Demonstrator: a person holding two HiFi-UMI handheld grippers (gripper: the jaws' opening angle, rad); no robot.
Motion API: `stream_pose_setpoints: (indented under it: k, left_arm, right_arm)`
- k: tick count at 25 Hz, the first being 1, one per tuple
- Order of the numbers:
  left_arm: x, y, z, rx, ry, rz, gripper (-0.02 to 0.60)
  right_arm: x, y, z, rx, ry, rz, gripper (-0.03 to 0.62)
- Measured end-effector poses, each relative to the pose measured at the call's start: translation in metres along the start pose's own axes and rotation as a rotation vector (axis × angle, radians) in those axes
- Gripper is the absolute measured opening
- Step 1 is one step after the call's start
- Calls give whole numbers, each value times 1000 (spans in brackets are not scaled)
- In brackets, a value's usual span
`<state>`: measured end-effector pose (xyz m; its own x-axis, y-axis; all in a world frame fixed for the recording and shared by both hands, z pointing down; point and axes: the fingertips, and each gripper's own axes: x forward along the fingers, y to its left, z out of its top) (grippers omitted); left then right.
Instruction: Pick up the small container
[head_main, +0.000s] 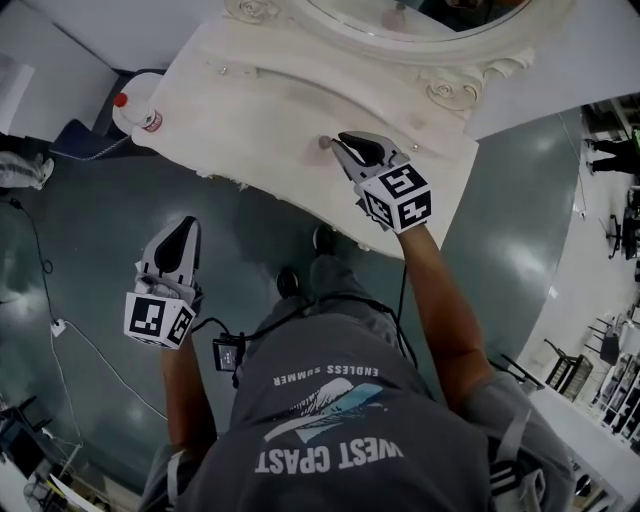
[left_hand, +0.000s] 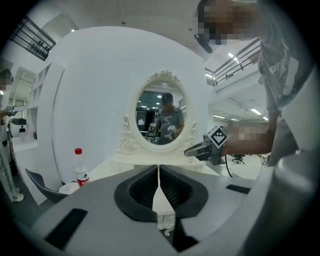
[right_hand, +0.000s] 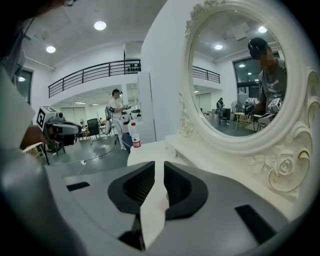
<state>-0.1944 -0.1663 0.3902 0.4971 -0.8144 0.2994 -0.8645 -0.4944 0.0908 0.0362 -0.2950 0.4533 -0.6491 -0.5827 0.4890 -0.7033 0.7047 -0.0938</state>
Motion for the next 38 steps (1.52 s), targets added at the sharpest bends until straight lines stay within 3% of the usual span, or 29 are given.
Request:
stream_pose_setpoints:
  k: [17, 32, 34, 38]
  left_arm:
    - [10, 16, -40, -71, 75, 53, 26]
    - [8, 26, -60, -106, 101, 96, 26]
    - [6, 27, -59, -105, 100, 99, 26]
    - [2, 27, -58, -99, 92, 105, 26]
  right_arm:
    - [86, -22, -73, 8, 155, 38, 210]
    - [131, -26, -125, -50, 263, 32, 208]
    - [132, -23, -128, -72, 265, 31, 167]
    - [132, -19, -133, -80, 273, 20, 153]
